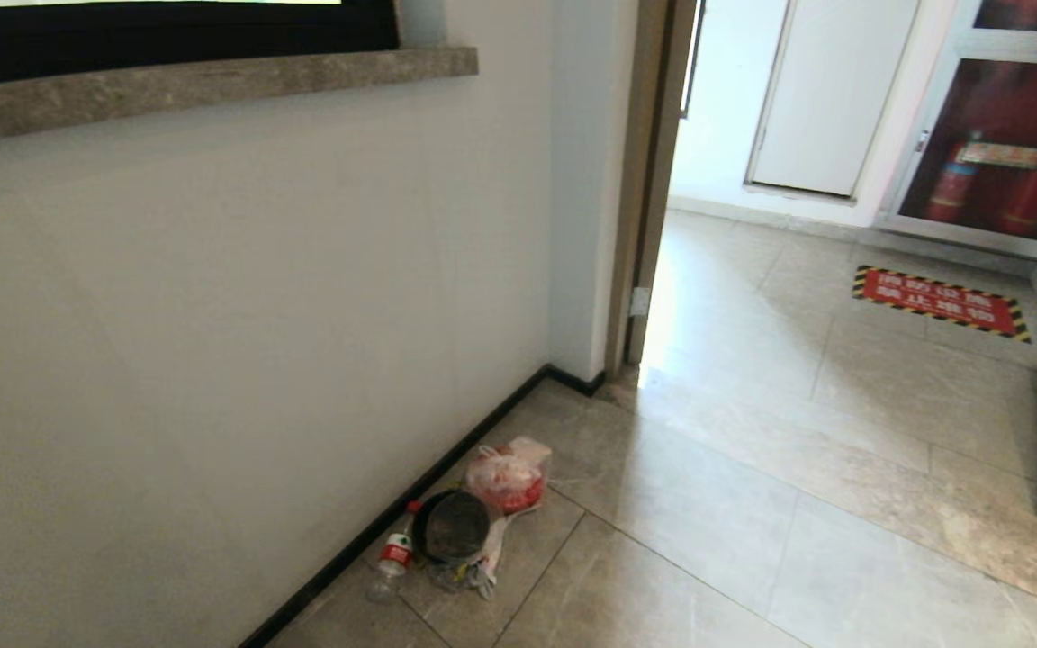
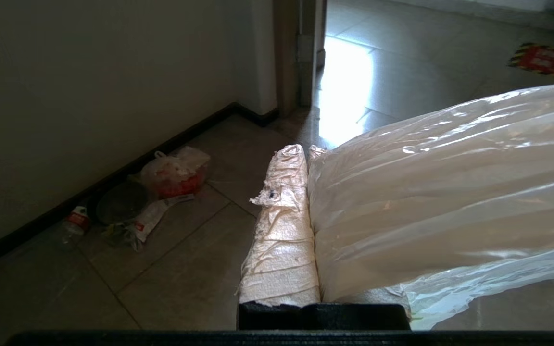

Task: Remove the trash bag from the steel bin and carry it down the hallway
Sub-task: Put the trash bag at the door

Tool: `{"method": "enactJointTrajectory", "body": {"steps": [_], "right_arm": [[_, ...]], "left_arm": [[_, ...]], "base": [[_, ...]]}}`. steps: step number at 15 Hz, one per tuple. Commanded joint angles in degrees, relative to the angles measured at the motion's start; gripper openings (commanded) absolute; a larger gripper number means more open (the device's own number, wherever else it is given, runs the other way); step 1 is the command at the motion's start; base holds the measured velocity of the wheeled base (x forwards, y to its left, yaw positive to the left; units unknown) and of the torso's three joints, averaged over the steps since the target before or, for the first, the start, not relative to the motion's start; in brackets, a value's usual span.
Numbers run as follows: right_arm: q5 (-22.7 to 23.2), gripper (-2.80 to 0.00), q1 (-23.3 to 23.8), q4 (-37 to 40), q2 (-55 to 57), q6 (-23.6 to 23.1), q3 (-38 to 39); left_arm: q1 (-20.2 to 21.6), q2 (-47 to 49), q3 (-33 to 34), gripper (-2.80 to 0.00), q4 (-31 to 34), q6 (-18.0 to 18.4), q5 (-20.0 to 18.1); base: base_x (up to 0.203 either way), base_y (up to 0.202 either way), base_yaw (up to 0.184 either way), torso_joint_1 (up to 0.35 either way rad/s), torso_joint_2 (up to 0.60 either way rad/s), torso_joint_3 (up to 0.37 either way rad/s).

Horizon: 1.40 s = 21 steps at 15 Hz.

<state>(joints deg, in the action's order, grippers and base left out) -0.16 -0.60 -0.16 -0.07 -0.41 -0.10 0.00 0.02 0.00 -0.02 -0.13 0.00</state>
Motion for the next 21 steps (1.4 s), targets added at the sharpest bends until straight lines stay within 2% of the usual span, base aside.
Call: {"method": "enactJointTrajectory", "body": {"steps": [1, 21], "right_arm": [[0.0, -2.80, 0.0, 0.0, -2.2, -0.1, 0.0], [0.1, -2.80, 0.0, 0.1, -2.2, 0.1, 0.0]], "left_arm": [[0.0, 0.1, 0.0, -2.80, 0.0, 0.0, 0.0], [0.0, 0.1, 0.0, -2.80, 0.0, -0.1, 0.0]], "base": [[-0.001, -0.012, 0.173, 0.003, 0.00, 0.006], [0.001, -0.007, 0.170, 0.002, 0.00, 0.002]]}}
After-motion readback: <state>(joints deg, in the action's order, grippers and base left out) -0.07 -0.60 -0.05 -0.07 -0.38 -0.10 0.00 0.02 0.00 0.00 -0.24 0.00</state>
